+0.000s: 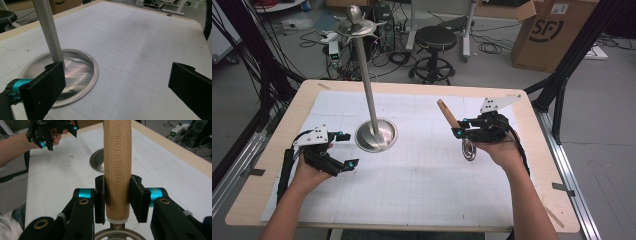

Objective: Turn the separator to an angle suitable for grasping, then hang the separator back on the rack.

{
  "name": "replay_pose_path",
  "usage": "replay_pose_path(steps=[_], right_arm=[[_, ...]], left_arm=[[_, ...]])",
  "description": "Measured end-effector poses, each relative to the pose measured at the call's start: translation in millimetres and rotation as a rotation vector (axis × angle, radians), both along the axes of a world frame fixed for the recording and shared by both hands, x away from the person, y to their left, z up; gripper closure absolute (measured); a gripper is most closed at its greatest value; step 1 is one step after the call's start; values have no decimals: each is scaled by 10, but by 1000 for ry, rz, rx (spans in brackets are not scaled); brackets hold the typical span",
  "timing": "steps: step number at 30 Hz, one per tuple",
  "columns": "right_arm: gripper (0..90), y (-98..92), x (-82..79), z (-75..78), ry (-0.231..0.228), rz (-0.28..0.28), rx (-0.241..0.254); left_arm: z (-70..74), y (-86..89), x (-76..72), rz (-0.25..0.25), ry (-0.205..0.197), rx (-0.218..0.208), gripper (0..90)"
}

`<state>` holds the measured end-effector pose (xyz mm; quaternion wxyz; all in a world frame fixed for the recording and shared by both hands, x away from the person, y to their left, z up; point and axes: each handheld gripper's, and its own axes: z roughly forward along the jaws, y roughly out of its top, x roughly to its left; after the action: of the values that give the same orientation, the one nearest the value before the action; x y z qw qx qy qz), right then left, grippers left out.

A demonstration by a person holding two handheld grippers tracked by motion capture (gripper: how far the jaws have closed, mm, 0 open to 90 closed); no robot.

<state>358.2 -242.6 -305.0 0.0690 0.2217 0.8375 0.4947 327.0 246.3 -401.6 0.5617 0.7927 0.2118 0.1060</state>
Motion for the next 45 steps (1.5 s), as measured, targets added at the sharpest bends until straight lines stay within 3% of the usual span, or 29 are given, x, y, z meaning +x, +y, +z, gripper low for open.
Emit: replay_pose_path(steps=[6, 12, 26, 34, 45], right_arm=[[677, 0, 70, 70, -11, -9, 67], [677, 49, 106, 155, -24, 4, 102], [677, 264, 230, 371, -73, 23, 80], [677, 334, 263, 396, -84, 28, 77], [677, 392, 342, 465, -97, 30, 125]], left_arm=[[-2, -4, 6, -5, -2, -1, 17], [7, 15, 7, -4, -3, -8, 17], [50, 25, 25, -10, -21, -43, 17], [81, 41, -11, 2, -30, -47, 17], [94, 31, -31, 0, -33, -39, 17]])
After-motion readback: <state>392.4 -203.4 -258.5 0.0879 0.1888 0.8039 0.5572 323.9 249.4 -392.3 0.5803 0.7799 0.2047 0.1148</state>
